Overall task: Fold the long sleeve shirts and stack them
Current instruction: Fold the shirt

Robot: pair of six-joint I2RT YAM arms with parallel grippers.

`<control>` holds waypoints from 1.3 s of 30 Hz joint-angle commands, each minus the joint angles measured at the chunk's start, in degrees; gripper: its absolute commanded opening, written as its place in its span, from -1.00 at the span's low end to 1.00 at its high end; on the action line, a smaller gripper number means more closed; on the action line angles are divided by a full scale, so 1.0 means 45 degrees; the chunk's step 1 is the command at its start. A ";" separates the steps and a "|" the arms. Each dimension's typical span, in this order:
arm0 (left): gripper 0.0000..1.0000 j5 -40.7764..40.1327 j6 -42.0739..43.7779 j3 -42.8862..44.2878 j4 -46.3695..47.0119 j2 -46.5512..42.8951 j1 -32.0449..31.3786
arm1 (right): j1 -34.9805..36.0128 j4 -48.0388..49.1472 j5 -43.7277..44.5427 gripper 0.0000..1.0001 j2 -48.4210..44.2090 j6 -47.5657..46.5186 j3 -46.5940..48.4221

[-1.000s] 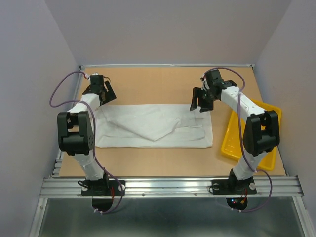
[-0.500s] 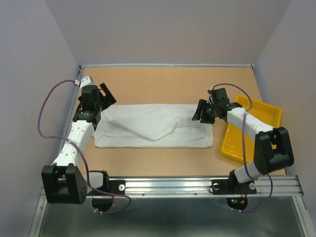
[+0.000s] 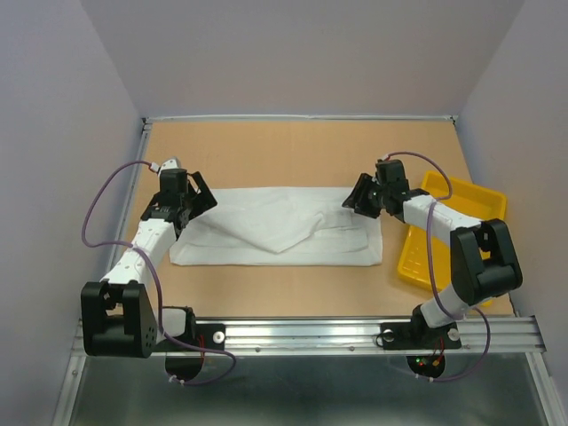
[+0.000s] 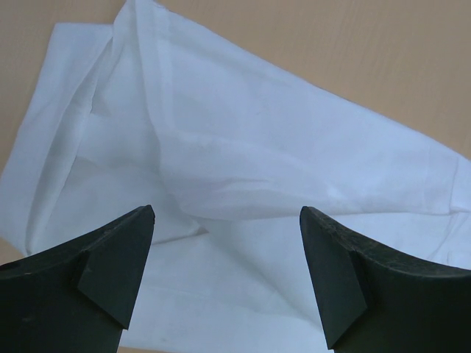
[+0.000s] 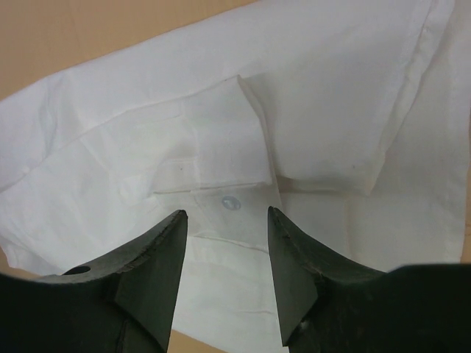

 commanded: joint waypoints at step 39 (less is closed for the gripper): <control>0.83 -0.0080 0.0095 0.0201 0.0304 -0.0057 -0.0056 | 0.0049 0.0653 -0.0540 -0.99 -0.0663 -0.0824 -0.0634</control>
